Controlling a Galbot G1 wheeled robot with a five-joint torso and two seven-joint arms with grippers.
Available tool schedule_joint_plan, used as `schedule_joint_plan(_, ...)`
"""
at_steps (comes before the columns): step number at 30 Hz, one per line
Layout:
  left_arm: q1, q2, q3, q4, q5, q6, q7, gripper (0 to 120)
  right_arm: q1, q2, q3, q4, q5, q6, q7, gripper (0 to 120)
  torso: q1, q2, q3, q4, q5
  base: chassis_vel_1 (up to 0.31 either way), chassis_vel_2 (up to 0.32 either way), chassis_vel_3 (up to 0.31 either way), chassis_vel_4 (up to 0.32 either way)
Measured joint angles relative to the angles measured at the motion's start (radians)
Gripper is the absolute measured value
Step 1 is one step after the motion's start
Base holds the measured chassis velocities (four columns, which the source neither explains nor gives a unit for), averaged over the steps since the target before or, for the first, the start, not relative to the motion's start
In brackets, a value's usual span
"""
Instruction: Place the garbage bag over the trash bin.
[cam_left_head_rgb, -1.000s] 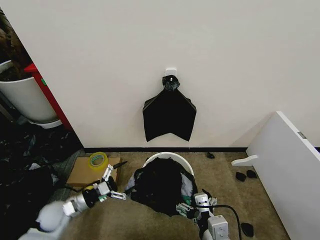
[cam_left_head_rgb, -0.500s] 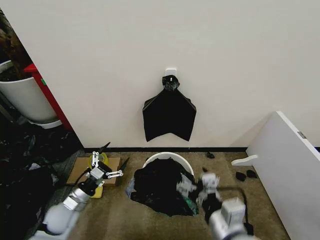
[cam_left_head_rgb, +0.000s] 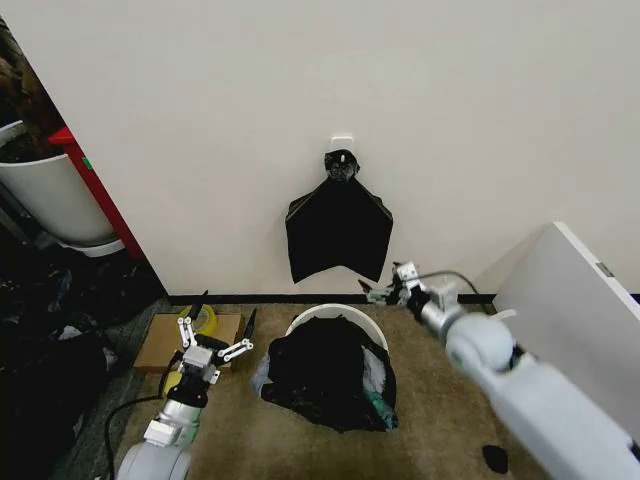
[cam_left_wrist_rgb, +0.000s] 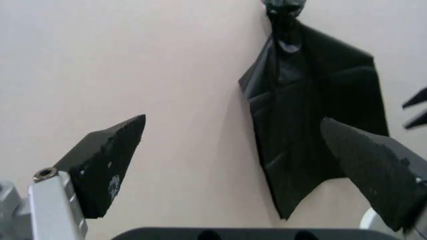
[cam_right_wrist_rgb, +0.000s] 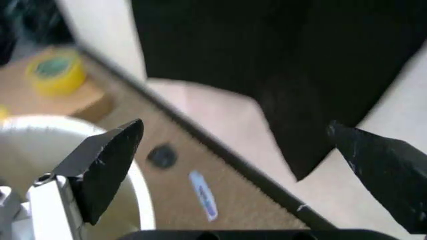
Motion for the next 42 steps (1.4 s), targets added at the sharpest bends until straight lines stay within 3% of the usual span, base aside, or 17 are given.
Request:
schedule_joint_plan(8, -0.008, -0.007, 0.001, 0.025, 0.010, -0.002, -0.013, 100, 0.050, 0.039, -0.023, -0.123, -0.097, -0.010, -0.136, 100, 0.000, 0.000, 0.000, -0.0003, -0.0003, 0.000, 0.000, 0.000, 0.000)
schedule_joint_plan(24, -0.004, -0.013, 0.014, 0.055, 0.053, -0.022, -0.054, 100, -0.082, 0.023, -0.033, -0.042, -0.105, -0.030, -0.106, 98, 0.000, 0.000, 0.000, -0.0002, -0.0005, 0.000, 0.000, 0.000, 0.000)
schedule_joint_plan(36, -0.008, -0.013, 0.012, 0.058, 0.059, -0.021, -0.077, 100, -0.138, 0.015, -0.038, 0.041, -0.060, -0.150, 0.001, 55, 0.000, 0.000, 0.000, -0.0003, -0.0005, 0.000, 0.000, 0.000, 0.000)
schedule_joint_plan(42, -0.008, -0.015, 0.012, 0.058, 0.067, -0.019, -0.091, 100, -0.183, 0.003, -0.044, 0.128, 0.041, -0.255, 0.174, 32, 0.000, 0.000, 0.000, -0.0003, -0.0005, 0.000, 0.000, 0.000, 0.000)
